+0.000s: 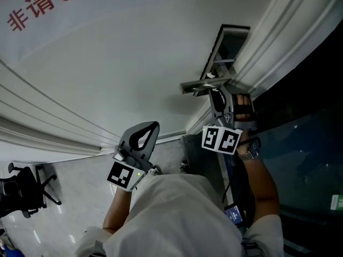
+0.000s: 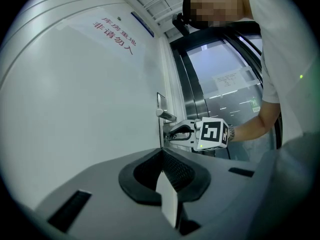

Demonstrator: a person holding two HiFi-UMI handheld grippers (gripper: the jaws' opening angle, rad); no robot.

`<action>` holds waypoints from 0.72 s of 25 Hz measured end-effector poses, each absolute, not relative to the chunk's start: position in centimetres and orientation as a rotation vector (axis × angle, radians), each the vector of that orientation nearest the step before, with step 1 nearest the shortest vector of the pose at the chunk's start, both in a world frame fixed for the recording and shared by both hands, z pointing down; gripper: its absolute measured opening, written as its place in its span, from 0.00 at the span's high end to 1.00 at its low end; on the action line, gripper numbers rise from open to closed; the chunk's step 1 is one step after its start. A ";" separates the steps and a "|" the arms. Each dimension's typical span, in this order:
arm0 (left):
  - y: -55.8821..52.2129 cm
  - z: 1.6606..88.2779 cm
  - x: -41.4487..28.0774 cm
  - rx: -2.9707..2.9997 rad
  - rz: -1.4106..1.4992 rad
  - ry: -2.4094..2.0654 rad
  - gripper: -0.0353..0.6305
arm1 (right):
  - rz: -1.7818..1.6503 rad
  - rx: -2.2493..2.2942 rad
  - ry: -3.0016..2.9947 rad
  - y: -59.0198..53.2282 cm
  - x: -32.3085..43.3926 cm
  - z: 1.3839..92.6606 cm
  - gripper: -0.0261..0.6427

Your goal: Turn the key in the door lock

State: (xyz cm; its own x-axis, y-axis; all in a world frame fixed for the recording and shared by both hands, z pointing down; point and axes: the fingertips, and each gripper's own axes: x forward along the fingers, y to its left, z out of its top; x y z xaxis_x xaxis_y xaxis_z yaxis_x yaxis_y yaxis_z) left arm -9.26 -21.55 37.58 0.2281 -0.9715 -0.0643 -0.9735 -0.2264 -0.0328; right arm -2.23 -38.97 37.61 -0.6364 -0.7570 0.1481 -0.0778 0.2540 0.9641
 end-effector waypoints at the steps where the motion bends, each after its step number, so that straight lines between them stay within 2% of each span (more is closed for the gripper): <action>1: -21.6 37.6 -9.3 -2.410 0.046 1.910 0.94 | -1.425 0.759 -1.911 -39.0 -2.3 37.6 0.80; 11: -22.1 37.6 -8.9 -2.432 0.052 1.886 0.94 | -1.396 0.805 -1.943 -38.9 -2.3 37.6 0.81; 18: -22.1 37.7 -9.1 -2.427 0.063 1.896 0.94 | -1.139 0.880 -2.194 -39.0 -2.2 37.1 0.81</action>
State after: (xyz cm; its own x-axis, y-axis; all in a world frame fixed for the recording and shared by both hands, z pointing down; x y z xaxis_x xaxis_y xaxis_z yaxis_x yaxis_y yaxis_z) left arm -9.06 -22.07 37.65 0.2424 -0.9676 -0.0703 -0.9702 -0.2413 -0.0232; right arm -2.20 -39.01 37.11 -0.6590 -0.7387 0.1420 -0.3092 0.4381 0.8441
